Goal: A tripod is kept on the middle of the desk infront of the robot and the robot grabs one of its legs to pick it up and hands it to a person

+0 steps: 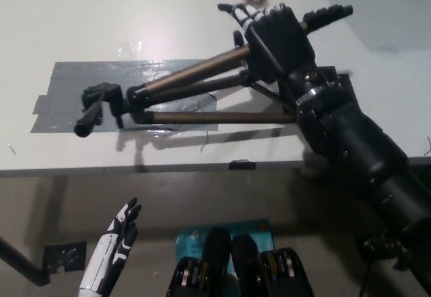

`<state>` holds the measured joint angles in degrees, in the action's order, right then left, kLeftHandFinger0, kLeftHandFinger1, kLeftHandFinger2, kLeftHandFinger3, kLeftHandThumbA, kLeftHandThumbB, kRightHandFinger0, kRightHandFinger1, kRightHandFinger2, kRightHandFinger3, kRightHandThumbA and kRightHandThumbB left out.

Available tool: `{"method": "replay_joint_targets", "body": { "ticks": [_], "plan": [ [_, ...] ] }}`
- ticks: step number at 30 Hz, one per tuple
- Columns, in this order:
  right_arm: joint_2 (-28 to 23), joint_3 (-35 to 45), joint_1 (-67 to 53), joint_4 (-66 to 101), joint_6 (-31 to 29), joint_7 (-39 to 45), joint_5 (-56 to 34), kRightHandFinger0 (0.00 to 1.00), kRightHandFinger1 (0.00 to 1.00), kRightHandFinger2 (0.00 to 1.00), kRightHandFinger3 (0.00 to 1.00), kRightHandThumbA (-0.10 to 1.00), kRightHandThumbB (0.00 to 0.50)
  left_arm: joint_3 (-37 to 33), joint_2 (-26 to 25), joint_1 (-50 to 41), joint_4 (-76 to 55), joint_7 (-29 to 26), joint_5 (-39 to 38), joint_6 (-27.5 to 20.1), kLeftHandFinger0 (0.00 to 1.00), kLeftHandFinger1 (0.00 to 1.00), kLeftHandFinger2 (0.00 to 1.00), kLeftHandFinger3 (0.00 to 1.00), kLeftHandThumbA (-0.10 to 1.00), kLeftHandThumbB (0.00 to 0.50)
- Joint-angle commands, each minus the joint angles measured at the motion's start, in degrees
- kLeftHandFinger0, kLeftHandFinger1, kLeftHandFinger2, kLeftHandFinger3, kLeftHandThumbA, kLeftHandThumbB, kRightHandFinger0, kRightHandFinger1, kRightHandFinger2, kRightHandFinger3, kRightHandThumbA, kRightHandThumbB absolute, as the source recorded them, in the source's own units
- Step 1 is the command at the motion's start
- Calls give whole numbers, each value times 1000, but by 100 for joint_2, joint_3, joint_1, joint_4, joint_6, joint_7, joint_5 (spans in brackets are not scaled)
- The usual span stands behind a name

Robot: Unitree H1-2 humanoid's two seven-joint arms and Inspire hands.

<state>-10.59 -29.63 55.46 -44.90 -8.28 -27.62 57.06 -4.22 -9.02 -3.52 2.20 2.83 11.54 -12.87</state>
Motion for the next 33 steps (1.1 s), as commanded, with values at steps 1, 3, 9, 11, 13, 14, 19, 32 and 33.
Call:
{"method": "replay_joint_targets", "body": {
  "ticks": [1, 3, 9, 11, 13, 14, 19, 32, 33],
  "plan": [
    [-77, 57, 630, -125, -1, -270, -30, 0, 373, 746, 845, -100, 177, -57, -97, -15, -96, 10, 116, -197, 1000, 1000, 1000, 994, 1000, 40],
    [-87, 27, 673, -306, -52, -496, 15, 0, 356, 705, 812, -100, 190, -52, -75, -20, -121, 17, 78, -148, 1000, 1000, 1000, 992, 1000, 37],
    [-183, 81, 799, -494, -131, -616, -54, 0, 344, 694, 795, -100, 139, -33, -55, 89, -96, 60, -30, -46, 1000, 1000, 990, 981, 984, 46],
    [-231, 123, 882, -485, -122, -578, -92, 0, 287, 635, 877, -100, 131, -38, -76, 147, -85, 43, 34, -80, 1000, 1000, 990, 978, 996, 46],
    [-260, 185, 874, -369, -142, -645, -129, 0, 151, 445, 683, -100, 187, -48, -83, 145, -73, 14, 97, -139, 1000, 1000, 986, 975, 1000, 49],
    [-268, 204, 871, -340, -137, -725, -119, 0, 134, 431, 590, -100, 184, -53, -88, 144, -69, 8, 118, -157, 1000, 1000, 985, 975, 1000, 50],
    [-300, 440, 970, -2, -126, -1032, -159, 8, 412, 802, 737, -100, 174, -27, -111, 226, -93, 58, 47, -68, 1000, 1000, 987, 976, 1000, 44],
    [-641, 683, 326, 2568, 980, 3835, -2330, 1000, 1000, 1000, 1000, 693, 497, -61, -128, 102, -299, 139, 91, 97, 1000, 998, 996, 988, 987, 41],
    [-775, 657, 283, 3059, 1338, 4442, -2725, 1000, 1000, 1000, 1000, 743, 500, -52, -141, 127, -300, 161, 57, 118, 1000, 1000, 1000, 991, 970, 46]
  ]
}}
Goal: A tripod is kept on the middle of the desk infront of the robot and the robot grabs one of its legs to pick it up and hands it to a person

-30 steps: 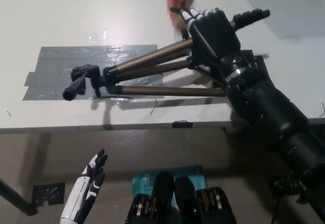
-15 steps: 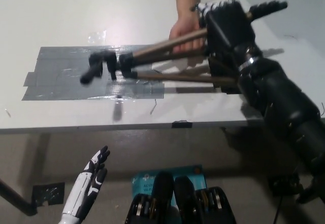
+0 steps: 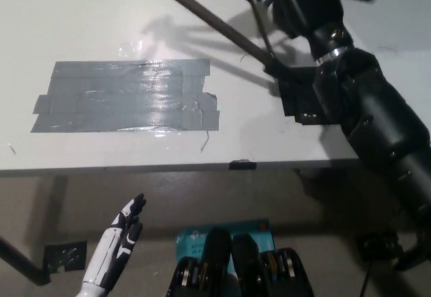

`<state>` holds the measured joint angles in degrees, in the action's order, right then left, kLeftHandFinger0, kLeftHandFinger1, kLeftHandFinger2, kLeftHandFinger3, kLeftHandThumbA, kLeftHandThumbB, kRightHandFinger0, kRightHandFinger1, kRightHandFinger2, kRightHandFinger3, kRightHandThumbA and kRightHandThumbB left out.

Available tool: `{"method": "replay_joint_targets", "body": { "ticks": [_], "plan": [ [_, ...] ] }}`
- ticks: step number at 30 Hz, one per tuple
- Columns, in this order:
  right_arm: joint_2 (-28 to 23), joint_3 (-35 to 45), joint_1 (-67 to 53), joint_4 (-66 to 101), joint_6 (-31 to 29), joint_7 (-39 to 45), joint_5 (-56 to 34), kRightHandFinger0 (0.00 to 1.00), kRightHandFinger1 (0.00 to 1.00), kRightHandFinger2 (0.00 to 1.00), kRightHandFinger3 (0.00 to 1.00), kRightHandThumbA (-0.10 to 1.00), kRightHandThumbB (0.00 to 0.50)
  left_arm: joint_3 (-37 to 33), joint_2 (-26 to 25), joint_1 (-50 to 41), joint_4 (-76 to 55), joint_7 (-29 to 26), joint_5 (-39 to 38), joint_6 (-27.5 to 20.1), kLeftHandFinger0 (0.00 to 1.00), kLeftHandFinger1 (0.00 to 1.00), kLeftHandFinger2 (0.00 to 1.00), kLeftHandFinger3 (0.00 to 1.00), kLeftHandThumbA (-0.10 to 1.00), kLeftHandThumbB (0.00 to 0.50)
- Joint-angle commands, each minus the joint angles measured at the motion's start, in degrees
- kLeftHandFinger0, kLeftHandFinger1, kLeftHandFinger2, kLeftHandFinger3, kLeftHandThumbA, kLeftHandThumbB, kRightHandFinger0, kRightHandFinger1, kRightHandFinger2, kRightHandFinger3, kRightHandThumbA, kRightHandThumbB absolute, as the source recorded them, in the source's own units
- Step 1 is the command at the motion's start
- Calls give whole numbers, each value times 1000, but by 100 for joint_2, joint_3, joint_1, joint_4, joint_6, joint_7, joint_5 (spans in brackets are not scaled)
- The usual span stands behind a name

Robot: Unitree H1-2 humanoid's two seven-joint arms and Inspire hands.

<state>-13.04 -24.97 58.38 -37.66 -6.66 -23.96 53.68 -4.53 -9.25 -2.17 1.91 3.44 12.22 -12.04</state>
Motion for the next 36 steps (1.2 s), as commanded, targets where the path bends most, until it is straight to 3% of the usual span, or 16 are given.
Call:
{"method": "replay_joint_targets", "body": {
  "ticks": [1, 3, 11, 14, 18, 20, 23, 27, 28, 29, 36],
  "plan": [
    [-637, 155, -30, 2682, 1417, 4474, -2737, 1000, 1000, 1000, 1000, 788, 500, -12, -123, -11, -271, 147, -120, 35, 1000, 1000, 1000, 994, 941, 40],
    [-748, 134, -47, 3038, 1599, 4814, -3068, 1000, 1000, 1000, 1000, 847, 500, -12, -132, -12, -268, 169, -153, 42, 1000, 1000, 1000, 997, 932, 45],
    [-1094, 338, -64, 4463, 2426, 5527, -4457, 1000, 1000, 1000, 1000, 834, 500, -18, -198, 17, -206, 162, -85, -72, 1000, 1000, 1000, 979, 948, 29],
    [-1069, 499, -205, 4847, 2265, 5144, -4458, 1000, 1000, 1000, 1000, 872, 500, -28, -207, 16, -181, 112, -5, -193, 1000, 1000, 997, 971, 944, 4],
    [-1156, 850, -671, 5631, 2000, 4447, -4455, 1000, 1000, 1000, 1000, 995, 500, 0, -196, 66, -195, 85, 16, -108, 1000, 1000, 992, 962, 933, 35],
    [-1227, 974, -915, 5989, 1877, 4203, -4443, 1000, 1000, 1000, 1000, 1000, 464, 6, -195, 137, -192, 74, 36, -94, 1000, 1000, 993, 964, 942, 34],
    [-1426, 1231, -1703, 7090, 2092, 3956, -4846, 1000, 1000, 1000, 1000, 1000, 444, 16, -193, 245, -173, 68, 32, -110, 1000, 1000, 994, 974, 935, 13],
    [-1508, 1376, -2619, 7989, 2379, 3726, -5137, 1000, 1000, 1000, 1000, 1000, 439, 6, -194, 272, -187, 62, 77, -87, 1000, 1000, 1000, 1000, 986, 28],
    [-1551, 1367, -3204, 8194, 2108, 3516, -5072, 1000, 1000, 1000, 1000, 1000, 389, 22, -178, 299, -155, 53, 37, -98, 1000, 1000, 1000, 1000, 1000, 55],
    [-1537, 1369, -3391, 8228, 2023, 3463, -5077, 1000, 1000, 1000, 1000, 1000, 374, 31, -174, 284, -138, 48, 6, -134, 1000, 1000, 1000, 1000, 1000, 58],
    [-990, 1452, -4880, 7760, 1364, 2975, -5358, 1000, 1000, 1000, 1000, 933, 343, 74, -122, 186, -66, 2, -87, -205, 1000, 1000, 1000, 1000, 1000, 128]
  ]
}}
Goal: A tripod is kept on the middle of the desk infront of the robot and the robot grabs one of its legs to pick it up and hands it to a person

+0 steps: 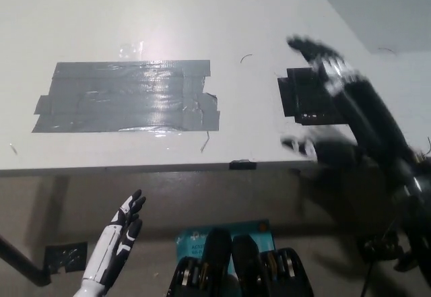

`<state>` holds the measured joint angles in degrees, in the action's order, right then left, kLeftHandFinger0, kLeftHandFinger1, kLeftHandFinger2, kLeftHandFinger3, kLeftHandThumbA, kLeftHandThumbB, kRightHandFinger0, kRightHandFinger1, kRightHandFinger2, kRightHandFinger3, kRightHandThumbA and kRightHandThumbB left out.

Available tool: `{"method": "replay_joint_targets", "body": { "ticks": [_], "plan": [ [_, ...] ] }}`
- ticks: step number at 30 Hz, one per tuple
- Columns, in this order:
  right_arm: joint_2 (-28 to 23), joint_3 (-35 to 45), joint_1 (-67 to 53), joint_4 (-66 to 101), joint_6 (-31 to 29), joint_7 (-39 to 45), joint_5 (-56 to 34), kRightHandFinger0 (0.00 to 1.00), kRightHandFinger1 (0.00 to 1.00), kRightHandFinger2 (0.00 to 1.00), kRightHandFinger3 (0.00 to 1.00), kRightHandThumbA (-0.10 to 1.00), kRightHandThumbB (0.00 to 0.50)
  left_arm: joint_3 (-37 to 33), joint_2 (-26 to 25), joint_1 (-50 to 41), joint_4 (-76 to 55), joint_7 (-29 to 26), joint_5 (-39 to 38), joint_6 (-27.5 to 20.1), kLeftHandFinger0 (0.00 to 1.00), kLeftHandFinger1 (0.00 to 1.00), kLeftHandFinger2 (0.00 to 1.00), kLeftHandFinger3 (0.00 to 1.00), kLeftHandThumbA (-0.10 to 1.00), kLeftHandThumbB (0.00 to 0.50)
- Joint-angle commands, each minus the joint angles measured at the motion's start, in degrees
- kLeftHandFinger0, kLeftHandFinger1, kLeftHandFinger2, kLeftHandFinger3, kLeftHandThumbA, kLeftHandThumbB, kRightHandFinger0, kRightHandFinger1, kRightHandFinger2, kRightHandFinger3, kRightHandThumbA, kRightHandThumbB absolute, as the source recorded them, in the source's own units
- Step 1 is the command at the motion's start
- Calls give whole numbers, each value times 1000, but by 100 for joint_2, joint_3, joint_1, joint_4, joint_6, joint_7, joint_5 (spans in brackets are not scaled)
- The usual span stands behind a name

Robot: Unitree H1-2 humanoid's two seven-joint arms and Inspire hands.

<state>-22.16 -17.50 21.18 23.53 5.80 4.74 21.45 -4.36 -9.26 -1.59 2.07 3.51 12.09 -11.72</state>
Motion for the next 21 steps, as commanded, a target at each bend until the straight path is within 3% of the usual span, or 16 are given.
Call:
{"method": "replay_joint_targets", "body": {
  "ticks": [1, 5, 11, 15, 21],
  "plan": [
    [53, 694, -1320, 1390, -44, 71, -2155, 1000, 1000, 1000, 1000, 916, 319, 56, -107, 122, -78, -9, -77, -229, 1000, 1000, 1000, 1000, 1000, 138],
    [683, 706, -1719, 271, -368, 57, -2498, 1000, 1000, 1000, 1000, 916, 261, 68, -110, 22, -77, -3, -121, -260, 1000, 1000, 1000, 1000, 1000, 150],
    [1377, 971, -1694, -813, -301, 8, -2633, 1000, 1000, 1000, 1000, 899, 215, 82, -108, 102, -63, 23, -161, -188, 1000, 1000, 1000, 1000, 1000, 151],
    [1610, 1069, -1613, -1152, -129, 154, -2621, 1000, 1000, 1000, 1000, 836, 182, 91, -68, 214, -10, -31, -124, -245, 1000, 1000, 1000, 1000, 1000, 140],
    [1618, 1119, -1567, -1586, -148, 409, -2578, 1000, 1000, 1000, 1000, 890, 195, 102, -104, 211, -64, 2, -98, -218, 1000, 1000, 1000, 1000, 1000, 99]
  ]
}}
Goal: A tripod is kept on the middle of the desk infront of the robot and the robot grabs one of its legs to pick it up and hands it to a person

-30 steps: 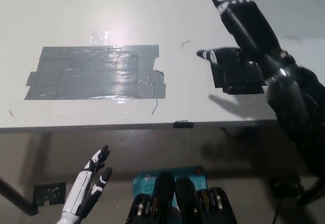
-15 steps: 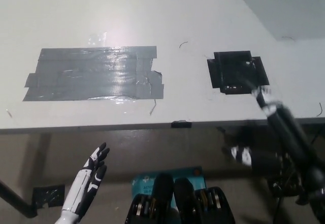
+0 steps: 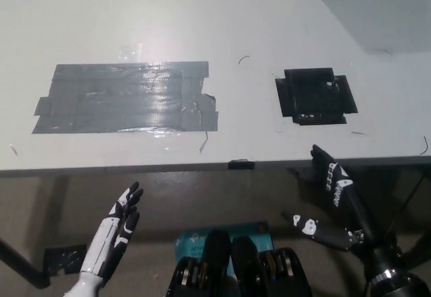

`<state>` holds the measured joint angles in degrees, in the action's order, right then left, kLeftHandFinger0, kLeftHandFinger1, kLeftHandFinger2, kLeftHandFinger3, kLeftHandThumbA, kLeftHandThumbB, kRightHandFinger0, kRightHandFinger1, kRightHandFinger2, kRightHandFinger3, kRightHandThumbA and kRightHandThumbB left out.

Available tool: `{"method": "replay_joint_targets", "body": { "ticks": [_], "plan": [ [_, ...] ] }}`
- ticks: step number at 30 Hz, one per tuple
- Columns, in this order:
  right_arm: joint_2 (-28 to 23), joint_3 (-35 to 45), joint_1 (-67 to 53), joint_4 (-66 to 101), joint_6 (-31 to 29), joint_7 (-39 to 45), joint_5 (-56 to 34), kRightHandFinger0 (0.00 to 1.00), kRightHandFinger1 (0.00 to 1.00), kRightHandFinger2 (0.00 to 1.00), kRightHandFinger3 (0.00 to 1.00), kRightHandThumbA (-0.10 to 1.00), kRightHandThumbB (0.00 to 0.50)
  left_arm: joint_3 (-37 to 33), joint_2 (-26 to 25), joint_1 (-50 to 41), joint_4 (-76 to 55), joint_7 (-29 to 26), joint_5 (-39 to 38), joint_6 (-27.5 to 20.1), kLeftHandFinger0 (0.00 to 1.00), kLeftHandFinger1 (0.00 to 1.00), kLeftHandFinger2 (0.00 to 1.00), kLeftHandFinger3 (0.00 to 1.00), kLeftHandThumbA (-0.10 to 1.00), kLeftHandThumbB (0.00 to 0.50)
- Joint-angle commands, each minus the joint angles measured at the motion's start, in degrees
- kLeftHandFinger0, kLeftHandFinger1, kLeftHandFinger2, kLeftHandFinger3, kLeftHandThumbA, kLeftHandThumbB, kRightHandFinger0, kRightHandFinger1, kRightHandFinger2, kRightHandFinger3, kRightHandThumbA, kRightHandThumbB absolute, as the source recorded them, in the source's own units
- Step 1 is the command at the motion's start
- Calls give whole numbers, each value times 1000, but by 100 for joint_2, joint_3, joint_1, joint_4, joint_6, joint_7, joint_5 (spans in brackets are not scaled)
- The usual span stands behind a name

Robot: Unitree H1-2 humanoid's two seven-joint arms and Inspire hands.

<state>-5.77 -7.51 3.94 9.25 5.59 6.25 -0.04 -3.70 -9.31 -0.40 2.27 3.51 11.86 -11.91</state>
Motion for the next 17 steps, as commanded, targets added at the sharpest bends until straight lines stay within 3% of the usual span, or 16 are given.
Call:
{"method": "replay_joint_targets", "body": {
  "ticks": [1, 4, 10, 17],
  "plan": [
    [-29, 113, 159, -184, -145, 268, -411, 1000, 1000, 1000, 1000, 892, 194, 36, -96, 95, -79, -2, -73, -205, 1000, 1000, 1000, 1000, 1000, 99],
    [-92, 79, 241, -319, -243, 297, -277, 1000, 1000, 1000, 1000, 893, 182, 51, -69, 164, -59, -31, -49, -166, 1000, 1000, 1000, 1000, 1000, 122],
    [-150, 20, 292, -284, -130, 283, -89, 1000, 1000, 1000, 1000, 915, 221, 69, -87, 169, -118, -16, -36, -103, 1000, 1000, 1000, 1000, 1000, 100],
    [-165, -63, 125, -161, -47, 362, -71, 1000, 1000, 1000, 1000, 902, 212, 62, -61, 84, -175, -13, -47, -97, 1000, 1000, 1000, 1000, 1000, 88]
  ]
}}
